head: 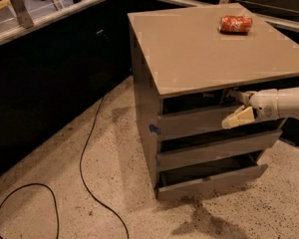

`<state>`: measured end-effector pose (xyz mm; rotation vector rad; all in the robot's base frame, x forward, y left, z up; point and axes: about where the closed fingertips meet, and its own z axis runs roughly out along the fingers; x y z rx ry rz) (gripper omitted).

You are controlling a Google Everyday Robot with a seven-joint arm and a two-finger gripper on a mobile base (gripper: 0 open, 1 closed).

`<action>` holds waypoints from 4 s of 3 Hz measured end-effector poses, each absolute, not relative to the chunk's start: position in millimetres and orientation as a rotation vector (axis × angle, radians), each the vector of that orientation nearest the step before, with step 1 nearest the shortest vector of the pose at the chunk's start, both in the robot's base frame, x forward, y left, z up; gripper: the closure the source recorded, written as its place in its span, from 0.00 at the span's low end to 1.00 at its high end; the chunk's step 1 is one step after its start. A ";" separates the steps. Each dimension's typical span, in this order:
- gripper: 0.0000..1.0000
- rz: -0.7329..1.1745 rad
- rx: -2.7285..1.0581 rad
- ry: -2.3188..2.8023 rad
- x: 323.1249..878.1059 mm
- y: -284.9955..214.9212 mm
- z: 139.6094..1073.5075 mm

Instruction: Place water bottle into middle drawer

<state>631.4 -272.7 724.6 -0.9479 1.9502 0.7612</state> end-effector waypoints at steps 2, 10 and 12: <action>0.00 0.809 -0.989 1.936 653.5 -253.6 709.2; 0.00 0.787 -1.058 2.064 622.2 -290.5 688.7; 0.00 0.734 -1.125 2.124 591.9 -311.8 686.9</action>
Offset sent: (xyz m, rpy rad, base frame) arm 0.0299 0.0212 -0.0220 0.0117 0.0249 0.0600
